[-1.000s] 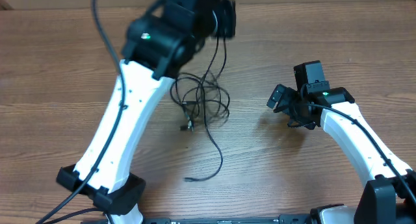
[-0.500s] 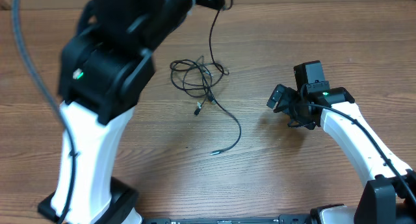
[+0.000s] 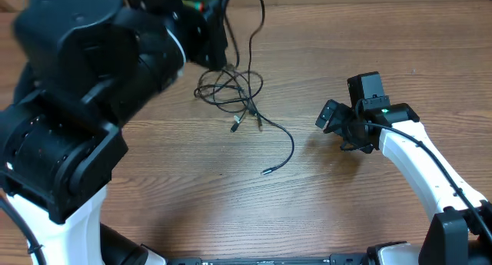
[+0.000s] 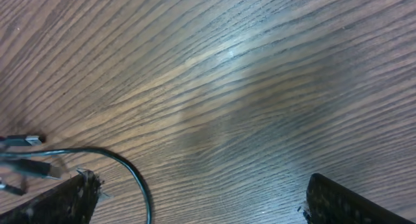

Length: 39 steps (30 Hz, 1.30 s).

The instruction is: Untangle cables

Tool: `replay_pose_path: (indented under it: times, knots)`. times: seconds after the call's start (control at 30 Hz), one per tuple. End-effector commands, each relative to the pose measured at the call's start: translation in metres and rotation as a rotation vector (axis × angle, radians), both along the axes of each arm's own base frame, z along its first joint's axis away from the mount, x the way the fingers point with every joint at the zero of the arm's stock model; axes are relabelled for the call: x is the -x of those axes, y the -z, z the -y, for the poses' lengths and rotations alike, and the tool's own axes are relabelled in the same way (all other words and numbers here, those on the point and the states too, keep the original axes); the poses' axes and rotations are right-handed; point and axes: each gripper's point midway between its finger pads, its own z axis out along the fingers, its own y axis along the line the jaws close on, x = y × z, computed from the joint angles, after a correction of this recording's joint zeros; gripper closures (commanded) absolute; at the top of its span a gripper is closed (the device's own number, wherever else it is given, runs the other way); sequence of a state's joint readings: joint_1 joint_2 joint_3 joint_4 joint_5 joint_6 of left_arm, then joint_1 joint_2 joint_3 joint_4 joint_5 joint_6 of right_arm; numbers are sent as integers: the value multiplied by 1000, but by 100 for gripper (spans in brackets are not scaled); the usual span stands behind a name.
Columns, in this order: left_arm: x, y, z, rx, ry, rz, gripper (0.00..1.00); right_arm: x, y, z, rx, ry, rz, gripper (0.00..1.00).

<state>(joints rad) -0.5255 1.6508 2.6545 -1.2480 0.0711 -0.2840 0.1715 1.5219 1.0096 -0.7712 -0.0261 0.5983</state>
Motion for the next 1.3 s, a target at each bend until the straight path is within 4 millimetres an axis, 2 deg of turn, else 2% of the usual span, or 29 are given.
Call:
replay_pose_path:
  times: [0.0,0.13,0.23,0.5,0.77,0.9,1.07,1.27]
  knots:
    - [-4,31,-2,-78,-16,-95,96,-2,0,2,5,8,1,0]
    - [5,78,-27,-217,-104,-259,96,-2,1,2,5,9,1,0]
    - [18,104,-45,-285,-164,-376,96,-2,0,2,5,8,1,0]
    - [21,124,-37,-311,-118,-446,96,-2,1,2,5,8,1,0]
    - [23,165,-32,-364,-97,-585,96,-2,1,2,5,8,1,0]
    - [31,165,-46,-385,-140,-574,96,-2,1,2,5,9,1,0]
    - [49,140,-74,-358,-234,-485,96,-2,0,2,5,9,1,0]
    - [78,113,-93,-290,-244,-398,96,-2,0,2,5,9,1,0]
